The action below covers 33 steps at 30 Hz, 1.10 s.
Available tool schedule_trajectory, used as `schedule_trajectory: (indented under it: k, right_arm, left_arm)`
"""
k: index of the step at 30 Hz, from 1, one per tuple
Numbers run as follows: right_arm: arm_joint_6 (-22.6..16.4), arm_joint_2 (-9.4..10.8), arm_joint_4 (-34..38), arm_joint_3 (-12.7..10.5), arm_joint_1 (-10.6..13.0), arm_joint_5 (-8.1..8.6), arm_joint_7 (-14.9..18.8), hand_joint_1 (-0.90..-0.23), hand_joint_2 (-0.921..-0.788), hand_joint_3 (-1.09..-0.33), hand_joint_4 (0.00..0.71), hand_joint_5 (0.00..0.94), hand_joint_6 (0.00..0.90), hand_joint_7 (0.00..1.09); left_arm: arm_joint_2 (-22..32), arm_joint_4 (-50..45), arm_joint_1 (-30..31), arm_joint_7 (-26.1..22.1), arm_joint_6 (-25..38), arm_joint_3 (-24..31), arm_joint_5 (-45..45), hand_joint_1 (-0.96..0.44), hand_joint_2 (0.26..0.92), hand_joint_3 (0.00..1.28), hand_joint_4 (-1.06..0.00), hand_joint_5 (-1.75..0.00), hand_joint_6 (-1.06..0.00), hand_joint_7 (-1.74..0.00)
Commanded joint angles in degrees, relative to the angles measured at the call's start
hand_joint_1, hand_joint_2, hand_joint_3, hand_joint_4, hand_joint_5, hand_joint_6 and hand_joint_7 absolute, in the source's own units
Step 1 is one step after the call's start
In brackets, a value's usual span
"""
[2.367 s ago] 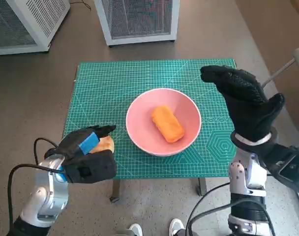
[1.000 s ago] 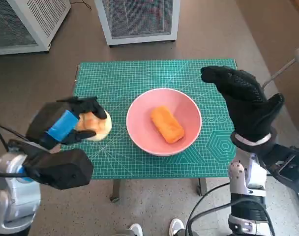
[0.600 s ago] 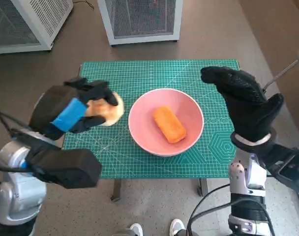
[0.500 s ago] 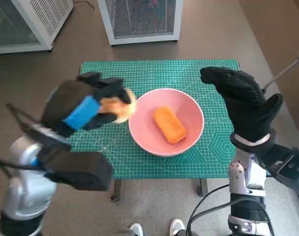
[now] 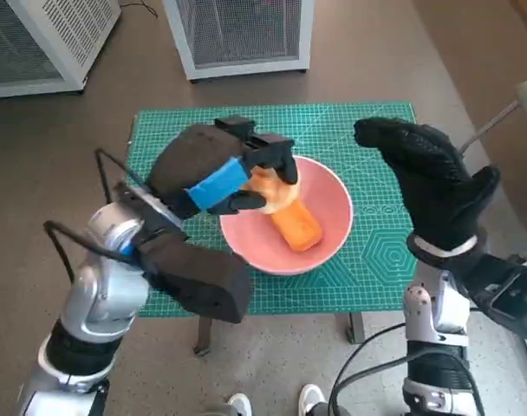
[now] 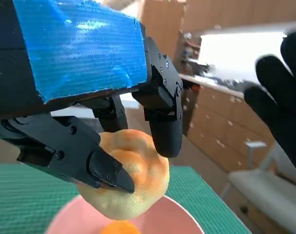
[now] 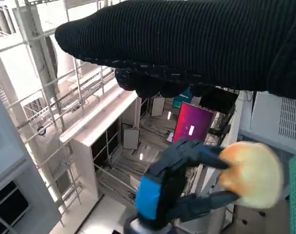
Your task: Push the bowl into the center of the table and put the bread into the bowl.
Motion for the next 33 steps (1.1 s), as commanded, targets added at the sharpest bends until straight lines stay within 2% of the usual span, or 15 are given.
schedule_trajectory:
  k: [1, 6, 7, 8, 9, 10, 11, 13, 14, 17, 23, 33]
  right_arm:
    - [-0.04, -0.10, 0.02, -0.06, 1.39, -0.36, 0.30, -0.547, -0.921, -0.498, 0.466, 0.010, 0.112, 0.58]
    - [-0.30, -0.16, -0.18, -0.19, 1.56, -0.43, 0.16, -0.548, -0.921, -0.497, 0.470, 0.011, 0.113, 0.58]
    - [-0.32, -0.19, -0.21, -0.22, 1.57, -0.42, 0.15, -0.548, -0.921, -0.497, 0.471, 0.012, 0.113, 0.58]
    - [-0.34, -0.22, -0.23, -0.28, 1.57, -0.39, 0.13, -0.548, -0.921, -0.497, 0.472, 0.012, 0.113, 0.58]
    - [-0.35, -0.26, -0.27, -0.32, 1.59, -0.36, 0.11, -0.549, -0.921, -0.497, 0.472, 0.012, 0.112, 0.58]
    - [-0.39, -0.28, -0.29, -0.37, 1.58, -0.36, 0.05, -0.549, -0.921, -0.497, 0.473, 0.012, 0.112, 0.58]
    - [-0.42, -0.29, -0.30, -0.40, 1.56, -0.37, 0.00, -0.549, -0.921, -0.497, 0.473, 0.012, 0.112, 0.58]
    - [-0.47, -0.34, -0.31, -0.51, 1.50, -0.34, -0.09, -0.549, -0.921, -0.497, 0.474, 0.012, 0.111, 0.58]
    - [-0.47, -0.34, -0.34, -0.55, 1.43, -0.33, -0.17, -0.549, -0.921, -0.497, 0.474, 0.011, 0.110, 0.58]
    - [-0.49, -0.35, -0.47, -0.71, 1.33, -0.40, -0.38, -0.550, -0.921, -0.496, 0.472, 0.010, 0.110, 0.58]
    - [-0.46, -0.20, -0.70, -0.82, 0.97, -0.69, -0.95, -0.550, -0.921, -0.495, 0.448, 0.001, 0.108, 0.57]
    - [-0.60, -0.24, -1.04, -0.66, 0.44, -1.31, -2.05, -0.540, -0.921, -0.496, 0.416, 0.000, 0.102, 0.57]
  left_arm:
    - [-1.30, 3.10, -0.80, 0.43, -1.39, -1.25, -0.35, 0.00, 0.920, 0.04, -0.77, -1.13, -0.62, -1.12]
    - [-2.28, 5.11, -0.41, -1.41, 0.41, -2.52, -0.02, 0.00, 0.920, 0.09, -0.72, -1.21, -0.57, -1.15]
    - [-2.38, 5.27, -0.35, -1.93, 0.96, -2.71, 0.02, 0.00, 0.921, 0.15, -0.66, -1.27, -0.49, -1.22]
    - [-2.49, 5.24, -0.33, -3.09, 2.26, -2.94, -0.04, 0.00, 0.921, 0.17, -0.63, -1.30, -0.46, -1.25]
    - [-2.58, 5.16, -0.31, -3.93, 3.21, -3.09, -0.07, -0.02, 0.889, 0.18, -0.52, -1.07, -0.39, -1.04]
    - [-2.75, 5.04, -0.26, -5.01, 4.60, -3.18, -0.29, -0.03, 0.877, 0.17, -0.48, -0.85, -0.38, -0.85]
    - [-2.87, 4.92, -0.23, -5.77, 5.60, -3.24, -0.43, -0.05, 0.874, 0.15, -0.45, -0.73, -0.37, -0.75]
    - [-3.31, 4.44, 0.08, -7.05, 7.64, -3.03, -1.11, -0.12, 0.875, 0.10, -0.37, -0.37, -0.33, -0.50]
    - [-3.48, 4.22, 0.23, -7.50, 8.33, -2.85, -1.52, -0.14, 0.878, 0.08, -0.35, -0.25, -0.32, -0.42]
    - [-3.67, 3.86, 0.32, -8.16, 9.28, -2.66, -2.25, -0.22, 0.883, 0.05, -0.30, -0.10, -0.28, -0.31]
    - [-3.70, 4.33, 1.76, -4.87, 5.75, -1.62, -3.58, -0.32, 0.892, 0.03, -0.23, -0.01, -0.24, -0.24]
    - [-3.55, 3.61, 3.43, -1.35, 2.68, 1.03, -5.93, -0.37, 0.898, 0.02, -0.13, 0.00, -0.20, -0.19]
